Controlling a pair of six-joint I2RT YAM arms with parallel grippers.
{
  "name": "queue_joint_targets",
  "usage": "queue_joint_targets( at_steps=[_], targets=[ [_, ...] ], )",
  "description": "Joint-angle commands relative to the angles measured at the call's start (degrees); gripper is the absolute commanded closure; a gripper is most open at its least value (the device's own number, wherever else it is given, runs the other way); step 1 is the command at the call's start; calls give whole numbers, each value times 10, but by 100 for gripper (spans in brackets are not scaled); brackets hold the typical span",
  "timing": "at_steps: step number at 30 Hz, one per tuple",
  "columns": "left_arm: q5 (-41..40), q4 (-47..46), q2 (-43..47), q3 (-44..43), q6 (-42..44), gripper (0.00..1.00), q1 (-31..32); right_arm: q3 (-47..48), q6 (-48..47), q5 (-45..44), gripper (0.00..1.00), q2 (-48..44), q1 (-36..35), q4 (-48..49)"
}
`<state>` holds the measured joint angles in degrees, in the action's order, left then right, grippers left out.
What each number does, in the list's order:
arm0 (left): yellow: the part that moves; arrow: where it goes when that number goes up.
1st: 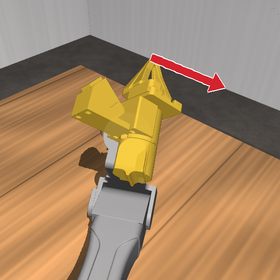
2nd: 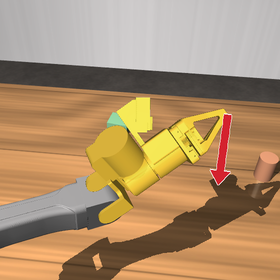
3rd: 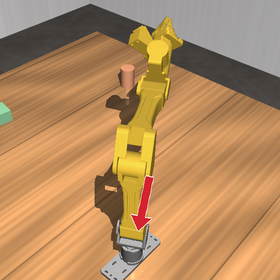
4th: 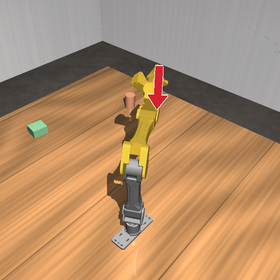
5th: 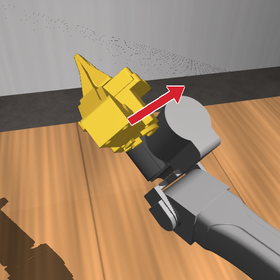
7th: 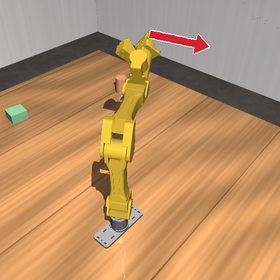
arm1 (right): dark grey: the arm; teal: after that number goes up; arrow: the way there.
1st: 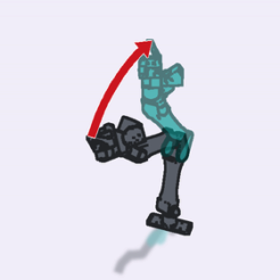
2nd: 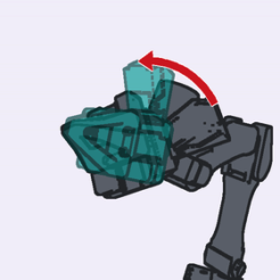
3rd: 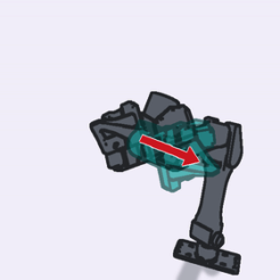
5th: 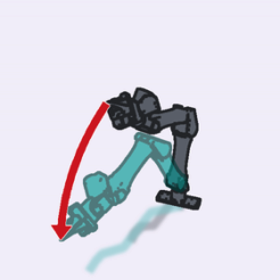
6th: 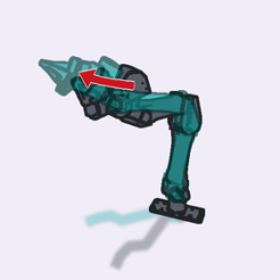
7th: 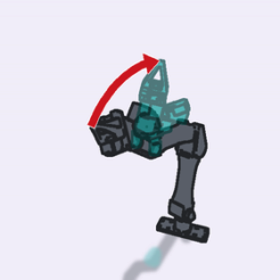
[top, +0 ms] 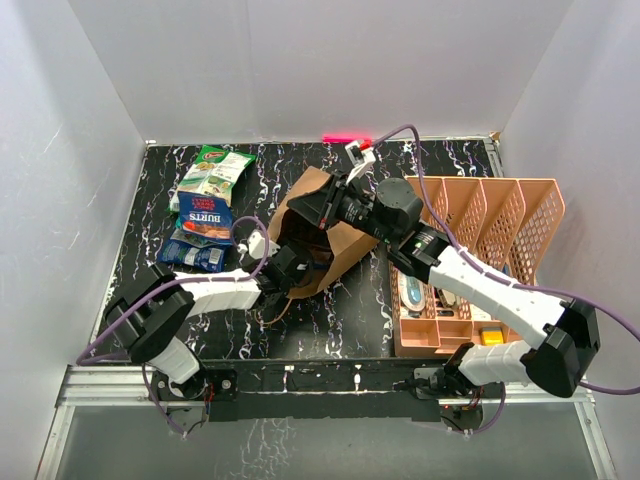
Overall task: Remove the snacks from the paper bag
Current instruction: Take out the snack from the paper bag.
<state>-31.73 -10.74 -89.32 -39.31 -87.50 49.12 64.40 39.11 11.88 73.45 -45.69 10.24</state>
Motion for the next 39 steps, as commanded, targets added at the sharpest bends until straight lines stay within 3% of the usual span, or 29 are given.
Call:
queue_joint_targets(
  at_steps=[1, 4, 14, 29, 39],
  targets=[
    [-1, -34, -12, -26, 24, 65, -21, 4, -1, -9, 92, -44, -2, 32],
    [34, -47, -24, -38, 44, 83, -41, 4, -5, -15, 92, -52, -1, 24],
    [80, -12, 14, -63, 85, 99, -60, -7, -16, -36, 92, -73, -1, 10],
    [122, 100, 182, -59, 145, 100, -64, -19, -46, -69, 92, -76, -1, 7],
    [128, 173, 260, -112, 222, 100, -65, -27, -70, -99, 92, -79, -1, -2]
  ],
)
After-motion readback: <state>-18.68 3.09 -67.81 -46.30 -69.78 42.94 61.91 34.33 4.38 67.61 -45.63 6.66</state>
